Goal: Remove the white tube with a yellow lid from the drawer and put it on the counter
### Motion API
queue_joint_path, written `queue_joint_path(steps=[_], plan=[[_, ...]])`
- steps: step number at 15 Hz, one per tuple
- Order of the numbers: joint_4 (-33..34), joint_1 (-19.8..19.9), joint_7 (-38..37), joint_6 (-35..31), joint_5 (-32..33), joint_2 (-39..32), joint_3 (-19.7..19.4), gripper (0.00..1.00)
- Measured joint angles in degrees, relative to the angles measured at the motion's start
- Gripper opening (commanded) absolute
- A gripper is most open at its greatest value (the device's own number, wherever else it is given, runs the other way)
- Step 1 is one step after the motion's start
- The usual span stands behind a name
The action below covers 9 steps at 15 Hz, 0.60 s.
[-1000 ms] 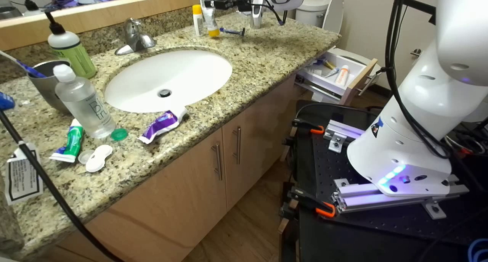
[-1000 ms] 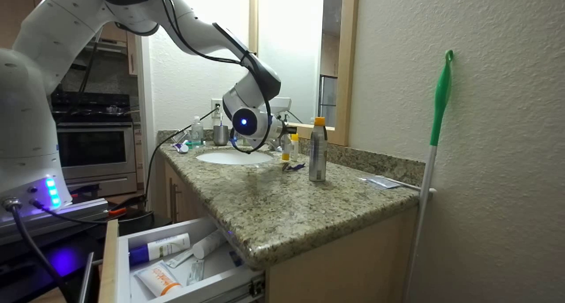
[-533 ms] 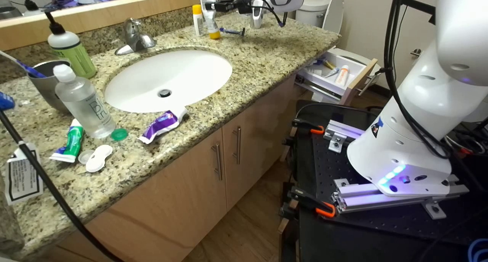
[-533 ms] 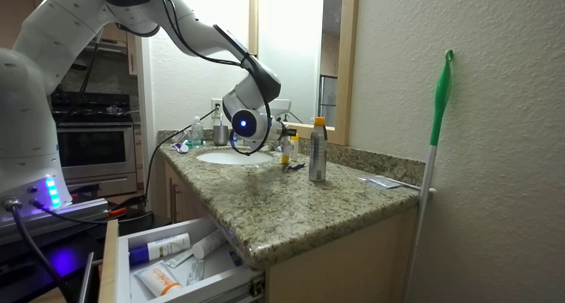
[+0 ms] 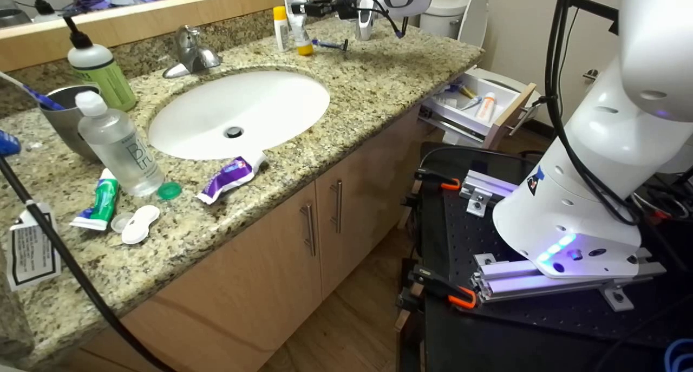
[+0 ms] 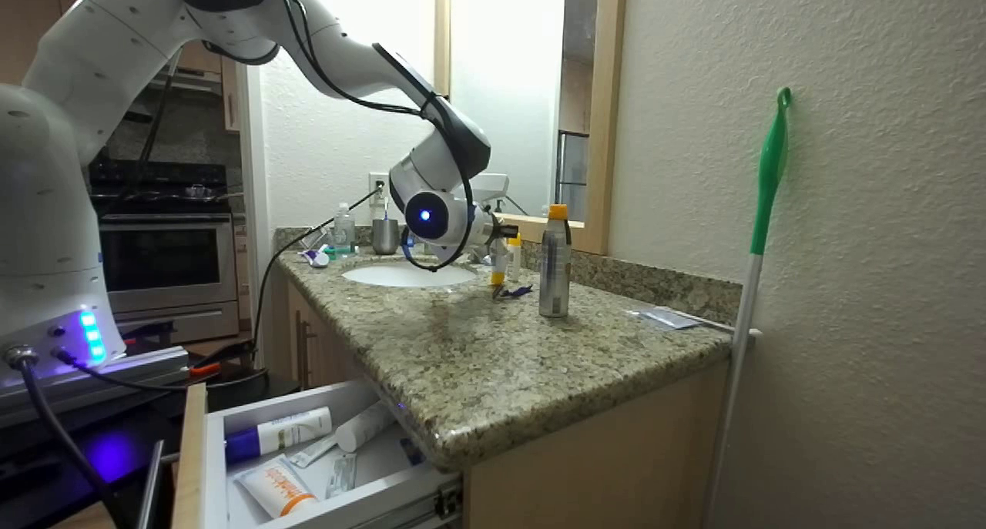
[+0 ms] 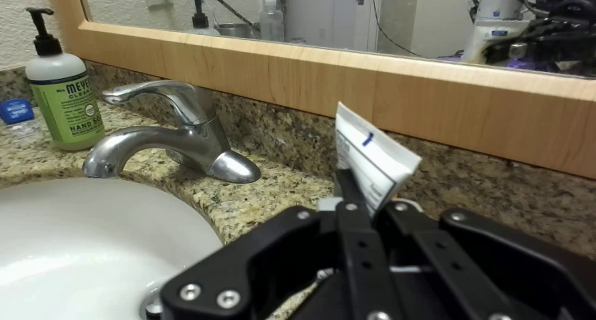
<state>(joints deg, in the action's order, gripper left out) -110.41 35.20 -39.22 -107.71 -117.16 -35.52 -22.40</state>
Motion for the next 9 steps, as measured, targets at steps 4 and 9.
queue_joint_path(steps=[4, 9], plan=[[0.6, 0.2, 0.0, 0.0, -0.1, -0.4, 0.0, 0.02], [0.8, 0.2, -0.1, 0.0, 0.3, -0.5, 0.0, 0.54]])
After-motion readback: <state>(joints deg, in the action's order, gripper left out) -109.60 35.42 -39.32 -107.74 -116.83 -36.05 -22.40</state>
